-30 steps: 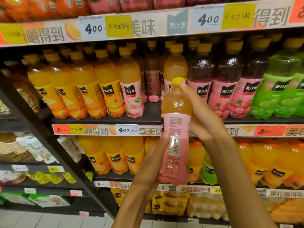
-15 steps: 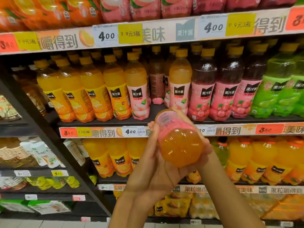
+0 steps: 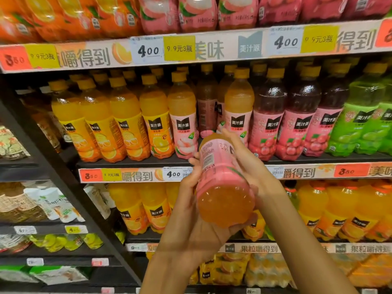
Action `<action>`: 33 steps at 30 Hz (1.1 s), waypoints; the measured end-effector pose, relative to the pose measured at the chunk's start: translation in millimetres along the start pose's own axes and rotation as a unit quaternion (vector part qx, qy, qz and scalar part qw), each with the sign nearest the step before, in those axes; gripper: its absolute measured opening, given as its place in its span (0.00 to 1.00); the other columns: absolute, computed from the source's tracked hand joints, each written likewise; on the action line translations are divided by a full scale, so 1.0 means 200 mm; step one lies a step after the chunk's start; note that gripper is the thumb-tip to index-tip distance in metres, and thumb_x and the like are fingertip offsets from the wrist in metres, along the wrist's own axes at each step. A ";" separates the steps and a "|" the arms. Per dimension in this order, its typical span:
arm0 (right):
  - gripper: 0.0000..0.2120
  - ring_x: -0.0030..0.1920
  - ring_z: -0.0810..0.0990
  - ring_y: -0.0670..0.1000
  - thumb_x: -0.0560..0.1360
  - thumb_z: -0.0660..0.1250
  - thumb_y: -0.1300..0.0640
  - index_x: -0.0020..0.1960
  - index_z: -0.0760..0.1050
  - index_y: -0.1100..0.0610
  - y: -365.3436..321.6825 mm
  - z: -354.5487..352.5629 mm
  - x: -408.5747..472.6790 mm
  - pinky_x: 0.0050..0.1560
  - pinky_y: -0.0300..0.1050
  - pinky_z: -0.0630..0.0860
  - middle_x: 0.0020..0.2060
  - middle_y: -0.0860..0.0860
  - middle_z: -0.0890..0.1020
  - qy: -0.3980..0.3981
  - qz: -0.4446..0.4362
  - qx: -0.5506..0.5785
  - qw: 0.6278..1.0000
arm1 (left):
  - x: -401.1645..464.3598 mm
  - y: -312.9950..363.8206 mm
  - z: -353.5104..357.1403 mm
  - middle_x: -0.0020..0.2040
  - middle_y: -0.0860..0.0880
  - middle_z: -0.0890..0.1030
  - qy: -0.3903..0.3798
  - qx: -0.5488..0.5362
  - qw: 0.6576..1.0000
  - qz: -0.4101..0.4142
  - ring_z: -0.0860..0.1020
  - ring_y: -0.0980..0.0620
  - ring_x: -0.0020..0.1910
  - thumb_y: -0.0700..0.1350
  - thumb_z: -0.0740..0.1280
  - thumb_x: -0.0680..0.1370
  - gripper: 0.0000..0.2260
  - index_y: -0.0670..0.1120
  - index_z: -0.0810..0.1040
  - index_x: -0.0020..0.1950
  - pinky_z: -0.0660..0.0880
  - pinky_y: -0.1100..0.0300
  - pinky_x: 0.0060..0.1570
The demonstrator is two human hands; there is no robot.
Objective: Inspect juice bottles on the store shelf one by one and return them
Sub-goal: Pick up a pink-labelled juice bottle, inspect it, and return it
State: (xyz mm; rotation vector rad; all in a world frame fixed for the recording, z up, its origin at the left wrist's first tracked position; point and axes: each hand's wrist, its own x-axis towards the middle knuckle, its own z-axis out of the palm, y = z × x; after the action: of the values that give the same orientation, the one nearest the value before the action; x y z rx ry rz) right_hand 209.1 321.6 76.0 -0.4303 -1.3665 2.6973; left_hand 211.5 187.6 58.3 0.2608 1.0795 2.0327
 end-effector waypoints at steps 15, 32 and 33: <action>0.19 0.56 0.82 0.53 0.73 0.67 0.41 0.59 0.77 0.49 -0.09 -0.02 0.06 0.56 0.46 0.79 0.53 0.53 0.84 -0.041 -0.271 -0.166 0.947 | 0.08 -0.04 -0.15 0.40 0.49 0.84 -0.034 0.305 0.941 0.144 0.82 0.57 0.36 0.52 0.73 0.67 0.16 0.51 0.78 0.54 0.74 0.67 0.29; 0.29 0.57 0.79 0.51 0.63 0.78 0.62 0.61 0.73 0.51 0.01 0.00 -0.13 0.53 0.44 0.77 0.56 0.54 0.79 -0.153 -0.380 -0.295 0.864 | 0.29 -0.15 -0.26 0.55 0.50 0.80 0.019 0.371 0.891 0.260 0.79 0.61 0.53 0.41 0.74 0.68 0.28 0.40 0.70 0.65 0.74 0.71 0.47; 0.30 0.58 0.78 0.52 0.62 0.79 0.64 0.60 0.73 0.50 0.01 0.00 -0.14 0.55 0.46 0.77 0.57 0.54 0.78 -0.170 -0.375 -0.317 0.854 | 0.30 -0.15 -0.26 0.53 0.51 0.81 0.008 0.373 0.891 0.259 0.79 0.60 0.52 0.43 0.73 0.67 0.27 0.39 0.72 0.64 0.75 0.71 0.46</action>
State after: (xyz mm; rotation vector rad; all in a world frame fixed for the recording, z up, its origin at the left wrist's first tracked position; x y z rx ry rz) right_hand 236.0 314.9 81.0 0.5014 -1.9681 1.6885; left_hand 162.6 209.6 -7.7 1.0177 1.9334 1.9461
